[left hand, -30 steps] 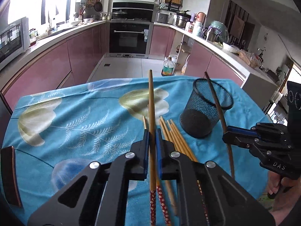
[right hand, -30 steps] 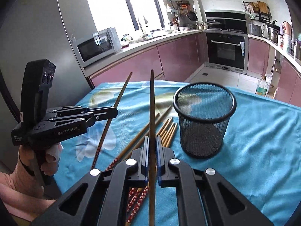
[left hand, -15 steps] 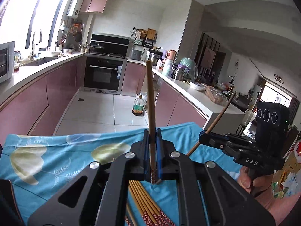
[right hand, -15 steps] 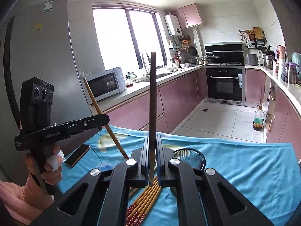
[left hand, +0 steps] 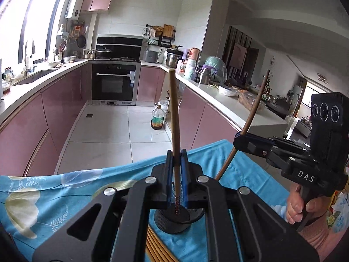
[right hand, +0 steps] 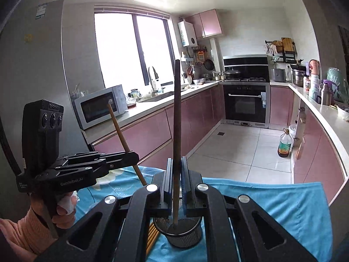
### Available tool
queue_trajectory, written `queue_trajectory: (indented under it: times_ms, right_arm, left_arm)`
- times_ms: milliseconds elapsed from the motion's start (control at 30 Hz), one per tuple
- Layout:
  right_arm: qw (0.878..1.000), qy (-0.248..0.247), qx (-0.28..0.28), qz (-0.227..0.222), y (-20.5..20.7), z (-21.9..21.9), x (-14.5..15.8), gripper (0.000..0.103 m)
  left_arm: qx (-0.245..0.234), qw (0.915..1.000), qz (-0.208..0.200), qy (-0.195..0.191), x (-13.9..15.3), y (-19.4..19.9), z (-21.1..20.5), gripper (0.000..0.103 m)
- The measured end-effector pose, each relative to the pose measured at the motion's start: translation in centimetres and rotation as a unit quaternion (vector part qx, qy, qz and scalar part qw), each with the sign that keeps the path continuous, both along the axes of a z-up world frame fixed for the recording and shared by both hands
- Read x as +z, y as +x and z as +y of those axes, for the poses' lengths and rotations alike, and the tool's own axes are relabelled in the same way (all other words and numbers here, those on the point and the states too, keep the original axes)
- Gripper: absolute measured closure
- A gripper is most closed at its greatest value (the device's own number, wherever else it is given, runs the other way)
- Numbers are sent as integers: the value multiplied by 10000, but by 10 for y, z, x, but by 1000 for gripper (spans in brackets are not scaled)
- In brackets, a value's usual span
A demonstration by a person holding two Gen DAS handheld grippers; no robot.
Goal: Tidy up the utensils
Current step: 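Lower the right gripper's chopstick into the mesh cup while the left inserts its own, then open the right gripper and return to the pile while the left does likewise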
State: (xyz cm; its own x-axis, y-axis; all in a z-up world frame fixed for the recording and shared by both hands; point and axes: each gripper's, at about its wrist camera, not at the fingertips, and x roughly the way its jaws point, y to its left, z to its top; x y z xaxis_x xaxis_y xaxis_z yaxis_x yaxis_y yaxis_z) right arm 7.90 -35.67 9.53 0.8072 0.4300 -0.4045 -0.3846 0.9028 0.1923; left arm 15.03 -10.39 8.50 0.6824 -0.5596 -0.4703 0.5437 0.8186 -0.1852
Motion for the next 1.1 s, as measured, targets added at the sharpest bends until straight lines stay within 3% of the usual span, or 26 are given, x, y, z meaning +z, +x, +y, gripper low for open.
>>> queue_trajectory:
  times_ms: [333, 467, 667, 767, 867, 1100]
  right_arm:
    - [9934, -281, 185, 1099, 40, 15, -55, 97]
    - [9902, -320, 181, 1349, 52, 21, -65, 97]
    - [9892, -268, 51, 1441, 64, 22, -70, 93]
    - [9900, -223, -18, 1394, 63, 22, -67, 88]
    - [9915, -184, -70, 1286, 58, 20, -67, 80]
    - [9941, -87, -137, 1076, 45, 17, -63, 72]
  left_arm:
    - [-199, 9966, 557, 575, -66, 33, -30, 96]
    - [-165, 9960, 624, 615, -74, 46, -29, 95]
    - [-66, 9951, 739, 647, -84, 57, -29, 95]
    - [12, 9958, 725, 560, -87, 61, -28, 83]
    - [55, 9966, 673, 471, -88, 55, -21, 78]
    - [364, 9982, 405, 266, -86, 38, 11, 66]
